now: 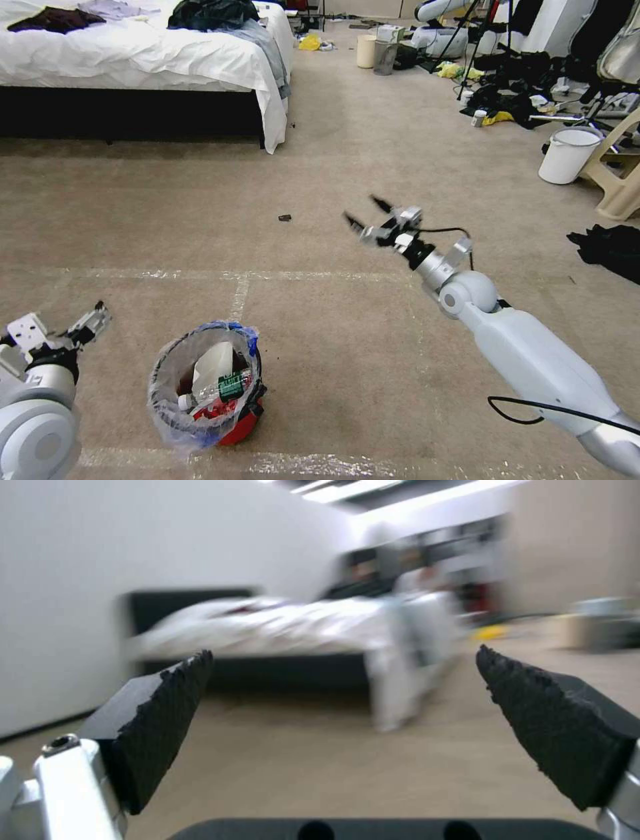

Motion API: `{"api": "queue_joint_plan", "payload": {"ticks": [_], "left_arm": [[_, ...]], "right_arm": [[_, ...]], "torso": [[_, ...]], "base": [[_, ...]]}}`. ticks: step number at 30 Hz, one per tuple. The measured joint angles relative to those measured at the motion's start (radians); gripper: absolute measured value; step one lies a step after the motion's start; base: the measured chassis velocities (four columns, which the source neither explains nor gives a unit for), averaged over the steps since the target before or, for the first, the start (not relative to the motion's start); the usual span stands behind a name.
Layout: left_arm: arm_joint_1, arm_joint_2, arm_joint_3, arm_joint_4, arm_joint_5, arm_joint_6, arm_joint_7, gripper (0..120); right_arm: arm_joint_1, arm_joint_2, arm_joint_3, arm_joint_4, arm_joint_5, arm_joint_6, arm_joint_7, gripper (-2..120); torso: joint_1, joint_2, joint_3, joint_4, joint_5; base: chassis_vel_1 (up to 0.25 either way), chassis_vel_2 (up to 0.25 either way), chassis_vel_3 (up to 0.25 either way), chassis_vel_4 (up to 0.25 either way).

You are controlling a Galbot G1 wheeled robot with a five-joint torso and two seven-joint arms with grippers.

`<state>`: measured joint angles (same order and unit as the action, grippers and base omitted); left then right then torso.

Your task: Pick up the trash bin and place the garbage on the floor into it.

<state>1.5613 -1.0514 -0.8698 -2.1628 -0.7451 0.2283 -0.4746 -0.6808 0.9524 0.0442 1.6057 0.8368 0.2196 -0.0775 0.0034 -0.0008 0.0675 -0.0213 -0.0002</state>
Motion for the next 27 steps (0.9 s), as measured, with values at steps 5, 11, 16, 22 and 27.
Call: {"api": "queue_joint_plan", "payload": {"ticks": [5, 11, 16, 22, 27], "left_arm": [[0.001, -0.022, 0.009, 0.025, 0.125, -0.076, 0.072, 100], [-0.038, -0.042, 0.042, 0.013, 0.147, -0.080, 0.074, 100], [-0.045, -0.037, 0.051, 0.048, 0.178, -0.090, 0.100, 100], [-0.071, -0.022, 0.089, 0.098, 0.206, -0.118, 0.167, 100], [-0.124, -0.004, 0.146, 0.146, 0.225, -0.153, 0.219, 100]], "right_arm": [[-0.054, 0.046, 0.080, 0.076, -0.077, -0.017, 0.165, 100], [-0.232, 0.066, 0.240, 0.182, -0.158, -0.049, 0.243, 100], [-0.319, 0.070, 0.333, 0.205, -0.216, -0.029, 0.246, 100], [-0.397, 0.129, 0.412, 0.219, -0.324, 0.014, 0.237, 100], [-0.457, 0.176, 0.441, 0.218, -0.387, 0.057, 0.215, 100]], "torso": [[0.000, 0.000, 0.000, 0.0013, 0.0000], [0.000, 0.000, 0.000, 0.0002, 0.0002], [0.000, 0.000, 0.000, 0.0009, 0.0000], [0.000, 0.000, 0.000, 0.0010, 0.0000], [0.000, 0.000, 0.000, 0.0009, 0.0001]], "base": [[0.000, 0.000, 0.000, 0.000], [0.000, 0.000, 0.000, 0.000], [0.000, 0.000, 0.000, 0.000], [0.000, 0.000, 0.000, 0.000], [0.000, 0.000, 0.000, 0.000]]}}
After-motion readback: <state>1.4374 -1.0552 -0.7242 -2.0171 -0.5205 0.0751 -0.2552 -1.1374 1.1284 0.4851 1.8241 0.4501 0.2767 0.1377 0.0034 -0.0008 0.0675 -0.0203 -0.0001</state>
